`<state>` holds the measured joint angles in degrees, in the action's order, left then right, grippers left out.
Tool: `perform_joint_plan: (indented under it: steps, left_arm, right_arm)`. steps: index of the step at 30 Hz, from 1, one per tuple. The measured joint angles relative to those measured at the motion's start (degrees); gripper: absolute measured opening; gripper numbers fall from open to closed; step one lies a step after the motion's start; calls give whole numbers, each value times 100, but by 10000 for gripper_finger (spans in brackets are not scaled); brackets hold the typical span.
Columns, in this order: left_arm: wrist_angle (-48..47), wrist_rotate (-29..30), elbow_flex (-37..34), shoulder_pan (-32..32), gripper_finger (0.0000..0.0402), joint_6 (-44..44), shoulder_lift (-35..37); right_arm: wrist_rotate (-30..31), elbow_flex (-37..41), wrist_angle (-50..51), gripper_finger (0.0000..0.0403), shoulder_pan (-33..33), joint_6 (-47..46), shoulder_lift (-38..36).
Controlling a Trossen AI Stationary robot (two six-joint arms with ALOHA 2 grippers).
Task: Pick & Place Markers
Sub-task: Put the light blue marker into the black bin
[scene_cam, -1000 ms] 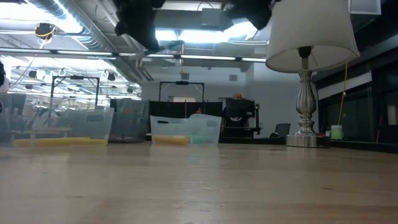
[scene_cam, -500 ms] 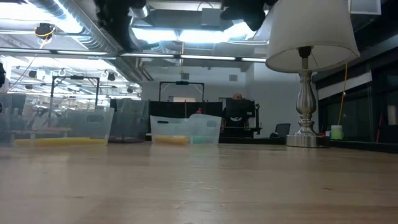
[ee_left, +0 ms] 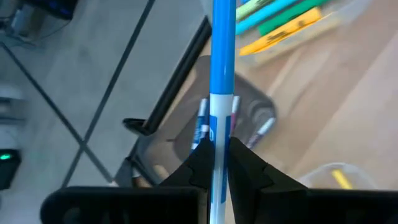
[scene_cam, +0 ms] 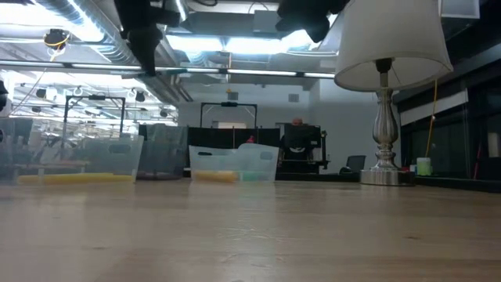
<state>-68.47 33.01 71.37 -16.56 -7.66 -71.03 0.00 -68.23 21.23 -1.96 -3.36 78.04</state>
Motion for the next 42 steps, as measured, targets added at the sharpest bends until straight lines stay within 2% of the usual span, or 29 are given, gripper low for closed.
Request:
perform_joint_plan:
  steps: [14, 17, 21, 25, 29, 34, 42]
  left_arm:
    - [46, -35, 0, -1628, 21, 1519, -94]
    - [162, -320, 0, -1866, 21, 1855, -152]
    - [323, -417, 0, -2044, 21, 2126, -219]
    - [375, -618, -9, -2178, 21, 2470, -271]
    - [466, -880, -346, -2262, 22, 2768, -275]
    - [859, -882, -969, -2344, 22, 3066, -277]
    - [2147, -858, -1818, -2374, 22, 3575, -277]
  right_arm:
    - [-21, 0, -2, 156, 447, 90, 0]
    - [-23, 0, -3, 156, 543, 126, 0]
    - [-44, 0, -4, 156, 644, 190, 0]
    - [-319, 0, -2, 156, 750, 234, 0]
    - [-474, 0, -2, 156, 823, 234, 0]
    - [-473, 0, -1, 156, 825, 278, 0]
    - [-473, 0, -2, 156, 825, 360, 0]
